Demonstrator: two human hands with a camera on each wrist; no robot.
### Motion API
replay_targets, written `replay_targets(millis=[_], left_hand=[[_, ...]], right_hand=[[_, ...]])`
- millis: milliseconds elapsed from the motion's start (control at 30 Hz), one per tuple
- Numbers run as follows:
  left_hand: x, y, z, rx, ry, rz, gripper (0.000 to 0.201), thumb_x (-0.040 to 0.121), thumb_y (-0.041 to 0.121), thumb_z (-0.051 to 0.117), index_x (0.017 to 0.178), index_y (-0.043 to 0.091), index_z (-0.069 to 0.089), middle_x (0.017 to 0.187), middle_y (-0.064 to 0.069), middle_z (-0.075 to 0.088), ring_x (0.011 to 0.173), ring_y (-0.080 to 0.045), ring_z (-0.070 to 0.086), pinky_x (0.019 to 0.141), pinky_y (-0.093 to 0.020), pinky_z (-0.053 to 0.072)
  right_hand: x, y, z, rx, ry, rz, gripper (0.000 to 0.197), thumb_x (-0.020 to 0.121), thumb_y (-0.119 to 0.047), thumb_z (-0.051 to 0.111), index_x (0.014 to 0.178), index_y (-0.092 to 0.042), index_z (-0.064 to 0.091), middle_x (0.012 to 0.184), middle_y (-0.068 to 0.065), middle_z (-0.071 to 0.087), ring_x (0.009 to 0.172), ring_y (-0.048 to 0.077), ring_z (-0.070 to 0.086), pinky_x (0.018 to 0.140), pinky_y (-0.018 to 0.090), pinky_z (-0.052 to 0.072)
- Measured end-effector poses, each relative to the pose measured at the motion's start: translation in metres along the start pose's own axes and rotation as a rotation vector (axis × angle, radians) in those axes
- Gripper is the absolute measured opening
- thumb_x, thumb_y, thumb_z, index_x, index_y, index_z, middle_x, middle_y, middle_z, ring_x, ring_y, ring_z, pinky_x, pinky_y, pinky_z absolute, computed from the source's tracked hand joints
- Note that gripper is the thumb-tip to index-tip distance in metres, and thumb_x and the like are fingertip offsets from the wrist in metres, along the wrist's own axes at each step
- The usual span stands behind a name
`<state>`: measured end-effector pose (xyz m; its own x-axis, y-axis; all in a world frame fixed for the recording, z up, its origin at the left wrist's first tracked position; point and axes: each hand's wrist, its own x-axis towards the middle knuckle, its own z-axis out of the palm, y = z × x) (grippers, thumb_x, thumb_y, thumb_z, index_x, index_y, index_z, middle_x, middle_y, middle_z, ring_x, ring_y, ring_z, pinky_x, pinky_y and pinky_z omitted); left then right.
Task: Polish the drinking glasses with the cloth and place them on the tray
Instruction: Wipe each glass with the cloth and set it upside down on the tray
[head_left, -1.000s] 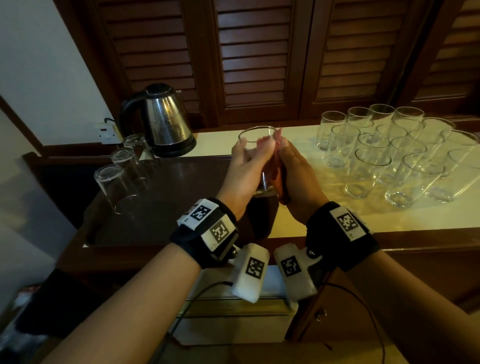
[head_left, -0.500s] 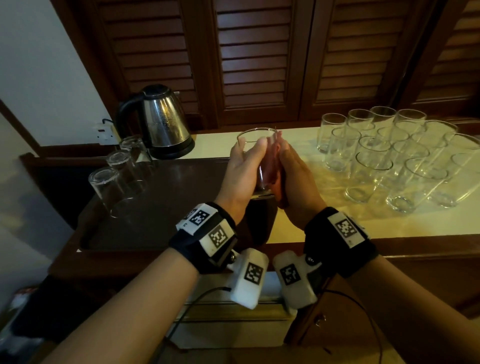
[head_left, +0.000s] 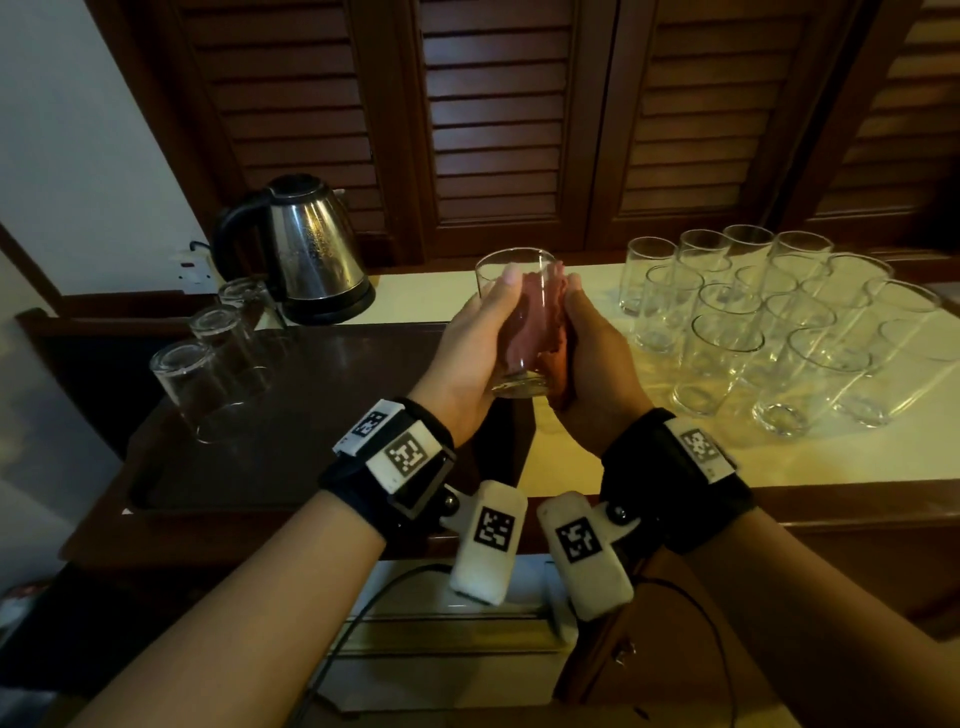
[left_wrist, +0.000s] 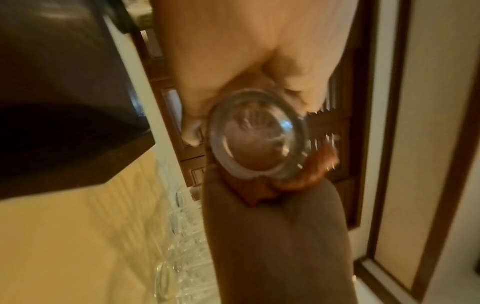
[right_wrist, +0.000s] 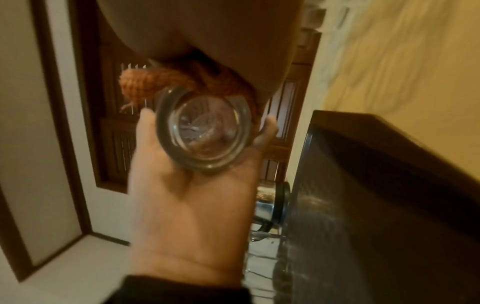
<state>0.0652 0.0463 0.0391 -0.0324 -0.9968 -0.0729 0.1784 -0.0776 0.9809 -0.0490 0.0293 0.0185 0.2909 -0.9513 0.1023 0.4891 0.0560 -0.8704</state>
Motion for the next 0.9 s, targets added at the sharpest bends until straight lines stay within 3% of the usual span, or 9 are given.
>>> replay_targets(millis=[133,233,300,400,467,600,733,800,900], left_hand=[[-0.002,0.0,0.0,-0.037,-0.001,0.017,0.071,0.083,0.053,0.053,0.146,0.021,0.042,0.135,-0.018,0.06,0.12,-0.028,0.062,0.104,-0.051,0.049],[-0.001,0.001,0.006,-0.014,0.072,0.006,0.062,0.1,0.039,0.05,0.156,0.027,0.024,0.147,-0.01,0.052,0.127,-0.027,0.056,0.094,-0.041,0.053],[-0.001,-0.002,0.01,0.031,0.075,0.014,0.065,0.101,0.039,0.051,0.157,0.028,0.02,0.147,-0.004,0.05,0.131,-0.025,0.052,0.085,-0.031,0.051],[-0.002,-0.003,0.01,0.041,0.053,0.03,0.054,0.097,0.049,0.05,0.142,0.02,0.048,0.127,-0.004,0.065,0.116,-0.022,0.064,0.093,-0.036,0.054],[-0.005,-0.003,0.007,0.03,0.005,0.022,0.062,0.089,0.057,0.048,0.136,0.015,0.055,0.122,-0.009,0.069,0.11,-0.022,0.068,0.094,-0.037,0.055],[-0.003,0.0,0.005,0.016,0.098,0.047,0.053,0.098,0.04,0.052,0.145,0.017,0.044,0.123,-0.008,0.067,0.107,-0.021,0.069,0.097,-0.044,0.055],[-0.004,0.0,0.018,0.072,0.153,0.029,0.059,0.1,0.041,0.052,0.153,0.026,0.029,0.132,0.009,0.053,0.116,-0.015,0.056,0.095,-0.041,0.052],[-0.006,-0.003,0.02,0.091,0.165,0.062,0.064,0.093,0.053,0.056,0.148,0.027,0.037,0.135,0.008,0.053,0.121,-0.016,0.055,0.098,-0.041,0.051],[-0.007,-0.005,0.017,0.122,0.1,0.06,0.068,0.077,0.072,0.051,0.127,0.027,0.059,0.119,0.0,0.069,0.113,-0.019,0.064,0.102,-0.045,0.048]], right_hand=[[0.002,-0.005,-0.001,-0.204,0.064,-0.11,0.043,0.11,-0.038,0.028,0.13,-0.012,0.057,0.123,0.013,0.069,0.111,0.023,0.069,0.088,0.036,0.058],[0.003,-0.002,-0.001,-0.388,0.046,-0.242,0.031,0.11,-0.032,0.029,0.126,-0.02,0.053,0.124,0.011,0.064,0.109,0.019,0.068,0.086,0.032,0.059],[0.003,-0.001,-0.002,-0.366,0.012,-0.221,0.028,0.11,-0.033,0.029,0.123,-0.03,0.054,0.123,0.004,0.064,0.111,0.014,0.067,0.086,0.03,0.058],[-0.002,-0.002,-0.006,-0.141,-0.031,-0.058,0.039,0.109,-0.04,0.028,0.124,-0.022,0.059,0.121,0.006,0.07,0.112,0.018,0.069,0.089,0.034,0.056],[-0.005,-0.005,-0.011,0.019,-0.043,0.044,0.046,0.108,-0.044,0.029,0.124,-0.016,0.062,0.115,0.009,0.074,0.108,0.021,0.071,0.088,0.036,0.056],[0.0,-0.006,-0.013,-0.237,0.035,-0.101,0.046,0.11,-0.038,0.026,0.13,-0.011,0.057,0.11,0.007,0.071,0.093,0.012,0.072,0.074,0.026,0.056],[0.003,0.002,-0.007,-0.399,0.004,-0.265,0.031,0.107,-0.042,0.029,0.123,-0.033,0.054,0.124,0.003,0.064,0.113,0.012,0.066,0.09,0.032,0.056],[0.001,0.004,-0.005,-0.346,-0.022,-0.239,0.029,0.106,-0.043,0.03,0.118,-0.037,0.056,0.123,-0.003,0.066,0.115,0.009,0.065,0.094,0.034,0.053],[-0.001,0.0,-0.015,-0.213,-0.053,-0.134,0.042,0.103,-0.046,0.031,0.127,-0.024,0.057,0.128,0.007,0.067,0.117,0.02,0.066,0.094,0.039,0.054]])
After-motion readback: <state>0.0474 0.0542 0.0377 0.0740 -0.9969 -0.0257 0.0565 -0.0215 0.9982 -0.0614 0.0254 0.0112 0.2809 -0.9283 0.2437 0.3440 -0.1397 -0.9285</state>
